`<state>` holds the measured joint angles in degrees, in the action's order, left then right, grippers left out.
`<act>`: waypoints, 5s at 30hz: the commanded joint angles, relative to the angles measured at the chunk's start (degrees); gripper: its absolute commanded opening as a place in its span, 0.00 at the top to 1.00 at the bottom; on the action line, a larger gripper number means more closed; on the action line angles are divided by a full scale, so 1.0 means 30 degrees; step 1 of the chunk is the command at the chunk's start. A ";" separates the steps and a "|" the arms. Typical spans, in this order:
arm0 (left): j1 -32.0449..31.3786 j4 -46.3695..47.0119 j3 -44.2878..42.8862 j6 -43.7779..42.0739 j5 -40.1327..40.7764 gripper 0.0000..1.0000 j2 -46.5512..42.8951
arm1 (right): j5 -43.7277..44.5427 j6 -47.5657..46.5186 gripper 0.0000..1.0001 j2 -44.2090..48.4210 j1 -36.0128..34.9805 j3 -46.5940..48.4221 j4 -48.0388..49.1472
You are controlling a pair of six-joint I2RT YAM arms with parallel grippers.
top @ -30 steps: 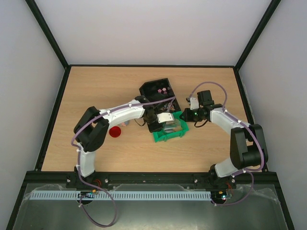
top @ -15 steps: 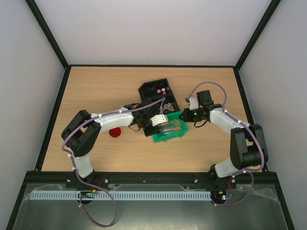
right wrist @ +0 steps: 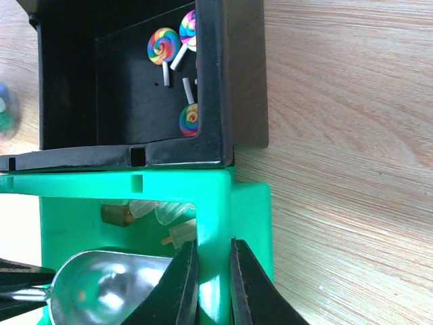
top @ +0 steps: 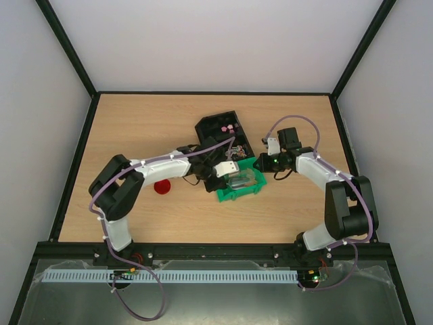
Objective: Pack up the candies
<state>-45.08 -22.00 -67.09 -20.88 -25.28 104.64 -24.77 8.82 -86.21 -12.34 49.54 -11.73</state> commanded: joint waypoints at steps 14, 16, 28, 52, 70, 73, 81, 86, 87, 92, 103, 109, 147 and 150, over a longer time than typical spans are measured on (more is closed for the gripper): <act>-0.0461 0.1094 0.0911 0.0658 -0.0877 0.98 -0.0997 | -0.1270 0.0076 0.99 0.0798 -0.0229 0.0096 0.0250; -0.1013 0.0661 0.0120 0.0963 -0.0697 0.98 -0.0515 | -0.1253 0.0163 0.99 0.0860 -0.0223 0.0013 0.0448; -0.0575 0.3282 0.2064 0.2250 -0.1544 0.98 -0.1802 | -0.1130 -0.0019 0.99 0.1048 -0.0079 -0.0026 0.0320; -0.0372 0.3283 0.3571 0.1274 -0.2122 0.98 -0.2881 | -0.1237 -0.0206 0.99 0.0647 0.0284 0.0442 -0.0351; 0.1737 0.6767 0.6453 0.1264 -0.5148 0.98 -0.3851 | -0.1757 -0.0260 0.99 0.0844 0.0516 -0.0019 0.0382; 0.1813 0.7286 0.6384 0.1387 -0.4983 0.98 -0.4030 | -0.1918 -0.0188 0.99 0.0613 0.0509 0.0237 0.0213; 0.2272 0.7739 0.6305 0.1021 -0.4608 0.98 -0.4576 | -0.1756 -0.0443 0.99 0.0876 0.0525 0.0017 0.0344; 0.2458 0.7395 0.6191 0.0348 -0.4655 0.98 -0.5056 | -0.1709 -0.0533 0.99 0.0676 0.0544 0.0053 0.0280; 0.2473 0.7220 0.6177 0.0100 -0.4584 0.98 -0.5107 | -0.1670 -0.0555 0.99 0.0672 0.0539 0.0020 0.0276; 0.2633 0.6330 0.6278 -0.0851 -0.3925 0.98 -0.5777 | -0.1710 -0.0647 0.99 0.0730 0.0555 0.0007 0.0312; 0.3711 0.3231 0.4662 -0.3032 -0.2175 0.98 -0.6854 | -0.1881 -0.0816 0.99 0.0606 0.0557 -0.0034 0.0393; 0.3932 0.2757 0.4380 -0.4361 -0.1114 0.98 -0.7209 | -0.1965 -0.0868 0.99 0.0449 0.0562 0.0037 0.0334; 0.1888 -0.3261 0.3571 -0.6412 0.4854 0.98 -0.9340 | 0.0366 -0.0592 0.99 0.3085 0.0444 -0.2448 0.0950; 0.1845 -0.6022 0.1776 -0.6095 0.4874 0.98 -0.8190 | 0.1003 -0.0136 0.99 0.3444 0.0411 -0.2612 0.1088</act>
<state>-39.22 -28.03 -55.48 -41.30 -11.29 76.90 -23.79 7.14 -78.70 -10.90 42.35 -10.22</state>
